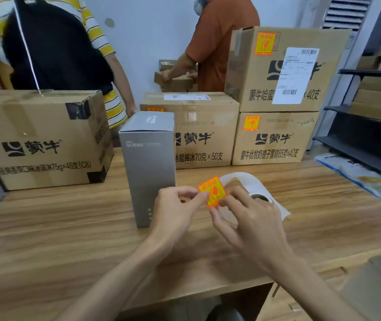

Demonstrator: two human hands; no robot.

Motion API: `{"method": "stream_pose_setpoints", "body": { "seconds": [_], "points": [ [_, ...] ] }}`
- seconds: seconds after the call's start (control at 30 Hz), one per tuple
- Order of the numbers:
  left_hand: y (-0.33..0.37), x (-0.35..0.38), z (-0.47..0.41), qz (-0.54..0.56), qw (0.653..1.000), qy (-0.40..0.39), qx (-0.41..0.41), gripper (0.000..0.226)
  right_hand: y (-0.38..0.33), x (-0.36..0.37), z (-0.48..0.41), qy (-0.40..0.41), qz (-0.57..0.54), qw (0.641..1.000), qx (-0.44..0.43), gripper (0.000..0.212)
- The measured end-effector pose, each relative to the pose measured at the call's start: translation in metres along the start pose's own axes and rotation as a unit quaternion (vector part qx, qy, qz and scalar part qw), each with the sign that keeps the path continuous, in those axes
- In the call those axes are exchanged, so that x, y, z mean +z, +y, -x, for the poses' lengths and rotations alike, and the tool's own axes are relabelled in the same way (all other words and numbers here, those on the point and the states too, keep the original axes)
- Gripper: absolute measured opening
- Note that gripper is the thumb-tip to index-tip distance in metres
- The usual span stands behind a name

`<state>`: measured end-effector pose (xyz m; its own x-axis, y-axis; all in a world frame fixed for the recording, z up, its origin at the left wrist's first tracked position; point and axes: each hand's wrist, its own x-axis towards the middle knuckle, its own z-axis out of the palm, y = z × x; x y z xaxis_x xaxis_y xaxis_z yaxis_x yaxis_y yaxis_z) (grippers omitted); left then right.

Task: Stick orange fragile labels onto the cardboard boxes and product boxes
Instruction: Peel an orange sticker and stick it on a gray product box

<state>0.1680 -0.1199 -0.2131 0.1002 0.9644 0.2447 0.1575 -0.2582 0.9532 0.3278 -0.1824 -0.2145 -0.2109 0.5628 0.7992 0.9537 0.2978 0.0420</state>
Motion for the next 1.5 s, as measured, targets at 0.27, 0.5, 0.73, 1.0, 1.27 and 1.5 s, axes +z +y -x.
{"method": "stream_pose_setpoints", "body": {
  "seconds": [0.27, 0.5, 0.73, 1.0, 1.27, 1.5],
  "points": [
    [0.003, -0.054, -0.008, -0.044, 0.996, -0.052, 0.055, 0.013, -0.002, -0.001, -0.032, -0.056, -0.335, 0.905, 0.258, 0.012],
    [0.019, -0.1, -0.006, -0.068, 0.99, -0.077, 0.095, 0.007, -0.035, 0.008, -0.061, -0.087, -0.483, 0.836, 0.245, 0.01],
    [0.034, -0.138, -0.01, -0.053, 0.989, 0.014, 0.136, 0.003, -0.066, 0.011, -0.091, -0.041, -0.418, 0.892, 0.167, 0.013],
    [0.041, -0.147, -0.026, -0.165, 0.943, 0.133, 0.255, 0.004, -0.074, 0.019, -0.128, 0.052, -0.222, 0.973, 0.041, 0.012],
    [0.035, -0.14, -0.035, -0.235, 0.919, 0.175, 0.265, 0.013, -0.069, 0.034, -0.135, 0.048, -0.235, 0.97, 0.039, 0.015],
    [0.035, -0.135, -0.037, -0.202, 0.93, 0.174, 0.251, 0.016, -0.066, 0.036, -0.133, 0.05, -0.264, 0.963, 0.034, 0.013]
  ]
}}
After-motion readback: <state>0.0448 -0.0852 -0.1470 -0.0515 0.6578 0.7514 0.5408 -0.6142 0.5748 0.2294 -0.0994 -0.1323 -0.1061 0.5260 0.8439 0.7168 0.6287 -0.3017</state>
